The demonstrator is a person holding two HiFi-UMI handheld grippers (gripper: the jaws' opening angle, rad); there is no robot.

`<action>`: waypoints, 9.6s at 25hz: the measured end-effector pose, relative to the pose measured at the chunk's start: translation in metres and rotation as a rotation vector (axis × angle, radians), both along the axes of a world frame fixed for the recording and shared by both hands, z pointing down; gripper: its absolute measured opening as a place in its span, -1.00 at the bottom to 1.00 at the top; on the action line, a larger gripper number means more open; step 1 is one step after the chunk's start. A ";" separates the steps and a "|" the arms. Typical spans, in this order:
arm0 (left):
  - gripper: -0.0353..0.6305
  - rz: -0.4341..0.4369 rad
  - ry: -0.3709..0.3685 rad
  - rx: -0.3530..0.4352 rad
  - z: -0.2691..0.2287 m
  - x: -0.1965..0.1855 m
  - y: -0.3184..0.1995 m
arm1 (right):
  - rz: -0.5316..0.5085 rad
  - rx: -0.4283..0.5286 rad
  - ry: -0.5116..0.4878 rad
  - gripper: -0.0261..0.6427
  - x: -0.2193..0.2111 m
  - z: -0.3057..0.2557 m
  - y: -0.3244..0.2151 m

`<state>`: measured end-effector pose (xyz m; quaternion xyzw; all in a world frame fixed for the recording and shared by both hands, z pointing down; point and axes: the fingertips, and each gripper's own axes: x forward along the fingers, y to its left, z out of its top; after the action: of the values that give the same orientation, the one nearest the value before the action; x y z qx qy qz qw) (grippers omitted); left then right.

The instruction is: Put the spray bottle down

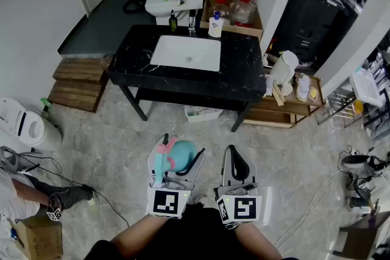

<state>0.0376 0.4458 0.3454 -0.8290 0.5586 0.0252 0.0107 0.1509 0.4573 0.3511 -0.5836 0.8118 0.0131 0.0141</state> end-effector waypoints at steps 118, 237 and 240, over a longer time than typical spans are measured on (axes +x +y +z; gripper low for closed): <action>0.38 -0.215 -0.021 -0.185 0.075 -0.085 -0.543 | -0.113 -0.066 -0.051 -0.88 0.014 0.003 -0.532; 0.38 -0.045 -0.125 -0.270 0.210 -0.244 -0.789 | -0.022 -0.306 0.040 -0.88 -0.239 0.127 -0.709; 0.38 -0.036 -0.133 -0.260 0.200 -0.228 -0.767 | -0.038 -0.282 0.044 -0.88 -0.231 0.118 -0.702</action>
<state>-0.1902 -0.3217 0.5457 -0.8131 0.5699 -0.1025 -0.0596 -0.0805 -0.2445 0.4689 -0.5637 0.8168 -0.0884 -0.0855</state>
